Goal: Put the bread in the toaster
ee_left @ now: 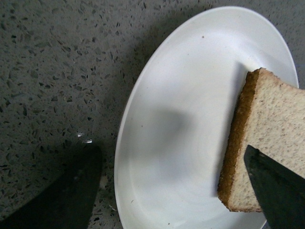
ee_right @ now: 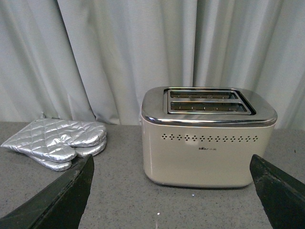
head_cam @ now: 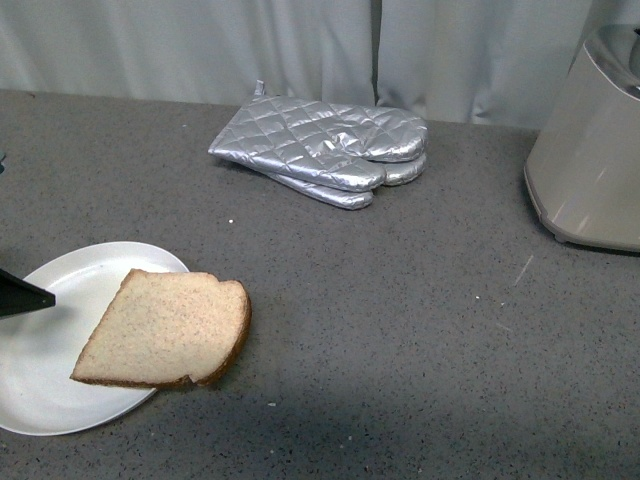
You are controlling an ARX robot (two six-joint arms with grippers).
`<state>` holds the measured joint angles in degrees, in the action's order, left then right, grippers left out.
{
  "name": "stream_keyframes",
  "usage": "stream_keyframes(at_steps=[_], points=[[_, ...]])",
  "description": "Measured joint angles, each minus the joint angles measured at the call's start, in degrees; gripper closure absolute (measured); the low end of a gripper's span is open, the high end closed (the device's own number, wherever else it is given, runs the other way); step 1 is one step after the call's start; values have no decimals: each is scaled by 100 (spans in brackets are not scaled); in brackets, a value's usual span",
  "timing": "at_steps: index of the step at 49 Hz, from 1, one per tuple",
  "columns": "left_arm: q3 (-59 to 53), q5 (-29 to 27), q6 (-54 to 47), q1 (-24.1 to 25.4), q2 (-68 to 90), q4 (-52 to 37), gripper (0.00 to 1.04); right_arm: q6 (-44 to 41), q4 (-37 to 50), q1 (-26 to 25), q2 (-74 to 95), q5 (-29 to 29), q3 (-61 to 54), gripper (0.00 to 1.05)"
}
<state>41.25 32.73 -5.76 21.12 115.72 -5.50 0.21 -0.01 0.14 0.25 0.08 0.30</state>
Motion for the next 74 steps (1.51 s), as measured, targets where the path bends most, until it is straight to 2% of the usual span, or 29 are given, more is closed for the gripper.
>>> stream_keyframes(at_steps=[6,14,25,35,41,50,62,66,74], points=[[-39,-87,-59,-37,24,9,31,0,0,0,0,0,0,9],[-105,-173,-55,-68,46,22,62,0,0,0,0,0,0,9],[-125,24,699,-142,-101,-179,101,0,0,0,0,0,0,9],[-131,44,1222,-479,-444,-328,101,0,0,0,0,0,0,9],[-164,-125,1567,-782,-632,-450,101,0,0,0,0,0,0,9],[-267,-330,2166,-1596,-966,-680,101,0,0,0,0,0,0,9],[-328,-793,2852,-3021,-997,-1027,101,0,0,0,0,0,0,9],[-232,-960,3091,-3571,-846,-1143,101,0,0,0,0,0,0,9],[251,-1303,3523,-4312,-306,-1172,101,0,0,0,0,0,0,9]])
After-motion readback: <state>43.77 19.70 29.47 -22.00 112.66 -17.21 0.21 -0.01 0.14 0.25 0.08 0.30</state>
